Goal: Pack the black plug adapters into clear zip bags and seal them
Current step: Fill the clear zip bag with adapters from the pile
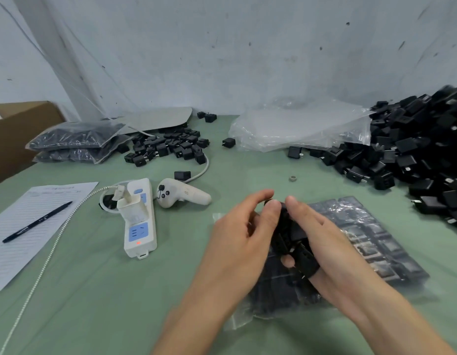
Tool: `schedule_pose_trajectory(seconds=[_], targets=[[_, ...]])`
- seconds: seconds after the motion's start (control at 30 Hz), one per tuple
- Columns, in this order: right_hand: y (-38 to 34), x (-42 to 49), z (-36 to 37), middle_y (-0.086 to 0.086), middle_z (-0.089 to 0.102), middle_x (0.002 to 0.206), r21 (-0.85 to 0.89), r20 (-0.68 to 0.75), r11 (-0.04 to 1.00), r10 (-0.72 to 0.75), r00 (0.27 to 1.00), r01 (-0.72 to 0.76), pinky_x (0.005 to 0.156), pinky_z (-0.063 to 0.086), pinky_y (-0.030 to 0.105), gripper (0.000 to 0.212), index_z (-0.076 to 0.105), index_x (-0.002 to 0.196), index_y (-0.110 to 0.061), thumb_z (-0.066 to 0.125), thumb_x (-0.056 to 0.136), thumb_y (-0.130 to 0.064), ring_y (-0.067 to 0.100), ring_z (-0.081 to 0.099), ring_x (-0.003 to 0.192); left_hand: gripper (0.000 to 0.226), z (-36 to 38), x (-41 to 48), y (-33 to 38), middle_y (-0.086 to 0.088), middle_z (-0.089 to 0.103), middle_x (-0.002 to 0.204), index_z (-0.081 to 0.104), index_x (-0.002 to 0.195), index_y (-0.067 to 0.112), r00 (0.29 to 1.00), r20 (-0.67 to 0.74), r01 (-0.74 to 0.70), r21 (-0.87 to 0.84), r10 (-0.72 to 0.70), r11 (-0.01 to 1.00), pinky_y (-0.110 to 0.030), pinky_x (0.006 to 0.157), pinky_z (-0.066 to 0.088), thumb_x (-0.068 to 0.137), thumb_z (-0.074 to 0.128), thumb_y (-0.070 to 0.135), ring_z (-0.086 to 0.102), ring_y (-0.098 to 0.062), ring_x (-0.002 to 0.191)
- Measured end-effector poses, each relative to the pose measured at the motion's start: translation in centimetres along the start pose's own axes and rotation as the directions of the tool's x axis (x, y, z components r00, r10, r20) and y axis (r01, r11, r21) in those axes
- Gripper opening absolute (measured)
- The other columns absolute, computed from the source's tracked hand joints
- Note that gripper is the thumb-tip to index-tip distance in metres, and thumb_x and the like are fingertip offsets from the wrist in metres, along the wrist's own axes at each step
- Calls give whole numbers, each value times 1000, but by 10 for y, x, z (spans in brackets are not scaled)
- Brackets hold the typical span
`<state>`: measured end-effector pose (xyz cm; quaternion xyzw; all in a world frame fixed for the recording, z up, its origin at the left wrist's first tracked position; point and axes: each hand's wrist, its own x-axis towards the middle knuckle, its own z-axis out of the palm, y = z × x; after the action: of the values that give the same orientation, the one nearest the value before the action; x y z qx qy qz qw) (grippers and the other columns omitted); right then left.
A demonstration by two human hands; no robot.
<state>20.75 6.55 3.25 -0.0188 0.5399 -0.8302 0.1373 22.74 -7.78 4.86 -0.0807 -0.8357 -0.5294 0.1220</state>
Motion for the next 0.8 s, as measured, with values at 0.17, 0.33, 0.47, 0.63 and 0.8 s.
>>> schedule_pose_trajectory(seconds=[0.17, 0.33, 0.47, 0.63, 0.8], targets=[[-3, -1, 0, 13, 74, 86, -198, 6, 960, -199, 980, 196, 46, 43, 26, 46, 78, 101, -23, 75, 71, -58, 23, 60, 66, 33, -7, 0, 5, 3, 60, 72, 70, 104, 33, 972, 173, 204, -269, -161, 941, -25, 52, 51, 89, 49, 54, 58, -11, 61], [-3, 0, 1, 8, 73, 96, -199, -46, 955, -232, 972, 219, 45, 44, 24, 38, 78, 101, -30, 81, 72, -54, 11, 57, 59, 52, -35, 8, -2, 2, 67, 68, 70, 93, 8, 948, 44, 312, -320, -315, 895, -23, 48, 48, 82, 57, 57, 58, -12, 56], [-9, 5, -7, 5, 74, 95, 19, -188, 990, -133, 973, 139, 41, 40, 25, 28, 80, 93, -23, 76, 71, -38, 10, 60, 63, 47, -74, 12, -35, 0, 66, 60, 65, 94, 6, 822, -227, 484, -203, -522, 851, -23, 44, 46, 97, 51, 50, 55, -12, 48], [-14, 7, -18, 2, 74, 94, 118, -258, 987, -80, 963, 113, 41, 40, 25, 15, 81, 88, -27, 75, 77, -36, 18, 65, 73, 41, -64, 1, -52, -9, 61, 65, 61, 102, 1, 755, -54, 652, -57, -654, 757, -22, 38, 44, 102, 47, 40, 52, -13, 38], [-11, 8, -23, 2, 74, 92, 173, -294, 979, -57, 954, 112, 41, 42, 25, 9, 79, 92, -26, 72, 89, -30, 21, 70, 74, 29, -49, 0, -41, -18, 63, 88, 62, 114, 2, 774, 252, 632, -242, -581, 737, -24, 52, 53, 106, 43, 21, 57, -20, 64]])
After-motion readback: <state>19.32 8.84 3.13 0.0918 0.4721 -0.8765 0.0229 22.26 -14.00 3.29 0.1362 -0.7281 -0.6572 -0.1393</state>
